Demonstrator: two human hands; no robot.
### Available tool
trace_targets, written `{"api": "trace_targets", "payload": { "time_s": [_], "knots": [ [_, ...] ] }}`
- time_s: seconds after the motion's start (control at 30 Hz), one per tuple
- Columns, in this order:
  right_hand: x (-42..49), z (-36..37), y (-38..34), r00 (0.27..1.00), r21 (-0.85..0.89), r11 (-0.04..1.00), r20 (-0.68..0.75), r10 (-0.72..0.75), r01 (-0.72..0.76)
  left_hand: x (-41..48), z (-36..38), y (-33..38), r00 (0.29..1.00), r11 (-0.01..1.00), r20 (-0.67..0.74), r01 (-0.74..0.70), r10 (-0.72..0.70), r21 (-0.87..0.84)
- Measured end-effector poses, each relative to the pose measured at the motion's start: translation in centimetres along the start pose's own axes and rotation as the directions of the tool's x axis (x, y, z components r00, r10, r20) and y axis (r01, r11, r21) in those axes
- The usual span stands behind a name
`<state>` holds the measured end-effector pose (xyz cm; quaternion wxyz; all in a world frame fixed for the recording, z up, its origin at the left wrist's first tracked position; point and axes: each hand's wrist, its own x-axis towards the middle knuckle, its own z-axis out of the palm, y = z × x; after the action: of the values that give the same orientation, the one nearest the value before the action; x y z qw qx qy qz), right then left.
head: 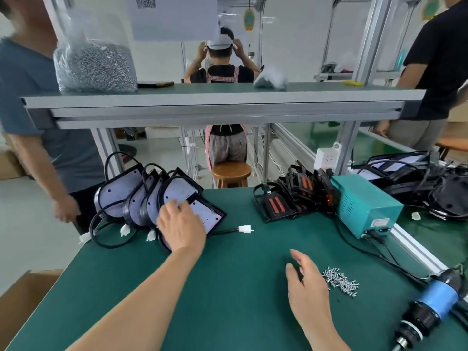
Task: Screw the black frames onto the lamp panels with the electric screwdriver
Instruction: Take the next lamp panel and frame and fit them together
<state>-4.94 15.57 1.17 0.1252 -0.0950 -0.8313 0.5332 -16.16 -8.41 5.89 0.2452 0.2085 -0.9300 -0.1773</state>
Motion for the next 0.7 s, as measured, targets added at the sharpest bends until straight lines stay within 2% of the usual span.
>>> {"api": "trace_targets", "payload": {
  "time_s": [0.1,0.2,0.3,0.37,0.47,0.57,0.7],
  "knots": [
    [0.6,0.4,0.3,0.999,-0.132,0.991,0.022,-0.033,0.036,1.8,-0.4,-1.6,0.983,0.984,0.051,0.174,-0.176,0.048],
    [3.0,2.1,-0.3,0.994,-0.349,0.931,0.070,-0.084,0.103,2.1,-0.4,-2.3,0.971,0.980,0.130,0.193,-0.198,0.055],
    [5.6,5.2,-1.9,0.974,-0.325,0.921,0.140,-0.177,0.214,1.9,-0.3,-2.6,0.975,0.986,0.159,0.145,-0.156,0.081],
    [6.8,7.8,-2.9,0.937,-0.279,0.907,0.245,-0.251,0.316,1.7,-0.5,-2.7,0.975,0.986,0.170,0.125,-0.143,0.113],
    [8.1,11.2,-4.3,0.890,-0.333,0.857,0.373,-0.264,0.393,1.5,-0.9,-2.6,0.978,0.979,0.170,0.089,-0.120,0.182],
    [8.6,13.0,-5.4,0.891,-0.415,0.818,0.390,-0.234,0.397,1.1,-1.2,-2.7,0.982,0.985,0.164,0.068,-0.094,0.155],
    [7.9,13.1,-5.1,0.907,-0.375,0.849,0.344,-0.245,0.372,-0.1,-1.7,-2.3,0.966,0.995,0.243,0.097,-0.090,-0.017]
  ]
}}
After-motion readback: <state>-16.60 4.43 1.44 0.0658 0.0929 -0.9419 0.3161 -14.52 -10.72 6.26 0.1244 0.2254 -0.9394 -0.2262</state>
